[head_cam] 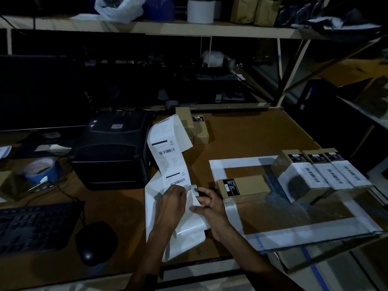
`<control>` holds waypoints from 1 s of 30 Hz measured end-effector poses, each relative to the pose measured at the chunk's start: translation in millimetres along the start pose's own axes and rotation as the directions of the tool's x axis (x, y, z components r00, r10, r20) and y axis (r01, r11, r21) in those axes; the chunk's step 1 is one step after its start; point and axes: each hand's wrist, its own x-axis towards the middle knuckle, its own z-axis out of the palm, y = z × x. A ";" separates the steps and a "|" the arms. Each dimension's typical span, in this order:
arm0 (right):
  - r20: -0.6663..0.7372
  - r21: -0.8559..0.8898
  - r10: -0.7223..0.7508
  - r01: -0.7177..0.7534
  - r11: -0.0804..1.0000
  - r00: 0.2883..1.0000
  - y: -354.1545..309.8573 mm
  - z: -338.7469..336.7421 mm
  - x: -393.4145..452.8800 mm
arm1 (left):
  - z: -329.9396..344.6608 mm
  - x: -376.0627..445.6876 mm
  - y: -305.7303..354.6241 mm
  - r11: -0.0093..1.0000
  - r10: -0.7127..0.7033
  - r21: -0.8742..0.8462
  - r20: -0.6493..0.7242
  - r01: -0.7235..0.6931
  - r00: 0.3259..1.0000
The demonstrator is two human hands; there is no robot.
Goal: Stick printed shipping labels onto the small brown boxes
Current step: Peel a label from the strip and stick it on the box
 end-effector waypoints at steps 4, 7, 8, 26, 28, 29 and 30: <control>-0.010 -0.033 -0.026 0.026 0.999 1.000 -0.9 1.5 -0.3 | -3.4 4.4 -0.1 0.994 -0.092 -0.064 0.005 0.092 0.996; -0.007 -0.135 -0.100 0.098 0.986 0.995 -1.8 0.5 -1.4 | -7.7 8.0 -0.2 0.979 -0.178 -0.101 -0.021 0.175 0.984; 0.006 -0.202 -0.143 0.141 0.969 0.990 -1.5 -0.3 -1.6 | -9.8 8.8 -0.1 0.972 -0.208 -0.113 -0.018 0.204 0.978; 0.313 -0.508 -0.188 0.331 0.795 0.931 -13.4 0.8 19.4 | -50.8 29.3 23.9 0.841 -0.493 -0.196 0.103 0.504 0.864; 0.342 -0.472 -0.197 0.349 0.809 0.919 -19.6 4.2 20.2 | -52.0 32.0 25.8 0.861 -0.471 -0.148 0.128 0.486 0.873; 0.360 -0.490 -0.200 0.367 0.790 0.911 -20.6 4.5 22.1 | -53.1 33.1 27.9 0.879 -0.452 -0.094 0.145 0.467 0.880; 0.377 -0.514 -0.194 0.379 0.770 0.906 -20.1 4.4 23.9 | -54.5 33.5 29.8 0.896 -0.433 -0.030 0.159 0.443 0.887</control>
